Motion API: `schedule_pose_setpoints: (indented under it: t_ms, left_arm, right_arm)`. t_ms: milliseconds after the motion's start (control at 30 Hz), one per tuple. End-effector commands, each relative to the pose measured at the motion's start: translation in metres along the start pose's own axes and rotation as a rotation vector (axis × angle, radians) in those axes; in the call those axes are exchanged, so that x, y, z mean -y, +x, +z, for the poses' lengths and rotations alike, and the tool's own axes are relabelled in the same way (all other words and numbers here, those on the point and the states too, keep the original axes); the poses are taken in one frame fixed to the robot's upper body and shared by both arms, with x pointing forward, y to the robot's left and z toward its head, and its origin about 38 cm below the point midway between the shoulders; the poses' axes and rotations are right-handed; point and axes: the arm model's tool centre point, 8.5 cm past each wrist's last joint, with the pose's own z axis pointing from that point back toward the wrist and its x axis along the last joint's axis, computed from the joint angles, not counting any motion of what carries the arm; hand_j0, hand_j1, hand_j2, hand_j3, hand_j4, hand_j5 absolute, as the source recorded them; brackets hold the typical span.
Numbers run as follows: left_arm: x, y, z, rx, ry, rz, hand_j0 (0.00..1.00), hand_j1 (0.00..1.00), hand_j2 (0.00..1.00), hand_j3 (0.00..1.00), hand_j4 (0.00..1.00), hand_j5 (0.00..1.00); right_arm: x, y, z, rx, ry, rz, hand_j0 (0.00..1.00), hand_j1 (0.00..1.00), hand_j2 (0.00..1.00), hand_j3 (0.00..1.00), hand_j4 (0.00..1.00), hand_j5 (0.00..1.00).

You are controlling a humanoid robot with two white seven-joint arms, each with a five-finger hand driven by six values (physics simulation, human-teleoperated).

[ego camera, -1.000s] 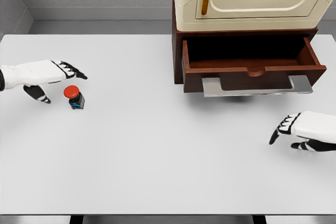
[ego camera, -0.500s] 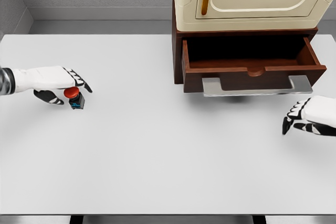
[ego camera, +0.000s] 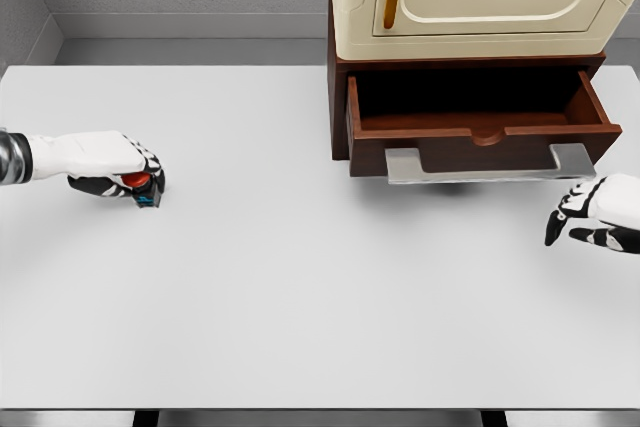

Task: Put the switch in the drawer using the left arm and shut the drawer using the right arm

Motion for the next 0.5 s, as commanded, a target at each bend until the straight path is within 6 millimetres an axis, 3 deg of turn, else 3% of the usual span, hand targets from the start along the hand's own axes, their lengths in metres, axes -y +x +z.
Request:
schedule_pose_setpoints:
  t_ms: [0,167,300,467]
  left_arm:
    - [0.0,0.0,0.0,-0.001,0.001,0.005,0.42,0.42,0.42,0.42,0.42,0.42]
    - [-0.008,0.008,-0.002,0.022,0.002,-0.019,0.36,0.36,0.36,0.36,0.36,0.36]
    - [-0.03,0.032,-0.005,0.09,0.039,-0.082,0.35,0.35,0.35,0.35,0.35,0.35]
    - [-0.06,0.044,-0.003,0.121,0.098,-0.133,0.35,0.35,0.35,0.35,0.35,0.35]
  right_arm:
    - [0.001,0.0,0.0,-0.001,-0.012,-0.021,0.49,0.49,0.49,0.49,0.49,0.49]
    - [-0.002,-0.002,0.006,-0.019,0.025,-0.02,0.47,0.47,0.47,0.47,0.47,0.47]
    - [0.025,-0.002,0.022,-0.053,-0.044,0.034,0.47,0.47,0.47,0.47,0.47,0.47]
    - [0.036,-0.001,0.029,-0.056,-0.083,0.042,0.47,0.47,0.47,0.47,0.47,0.47]
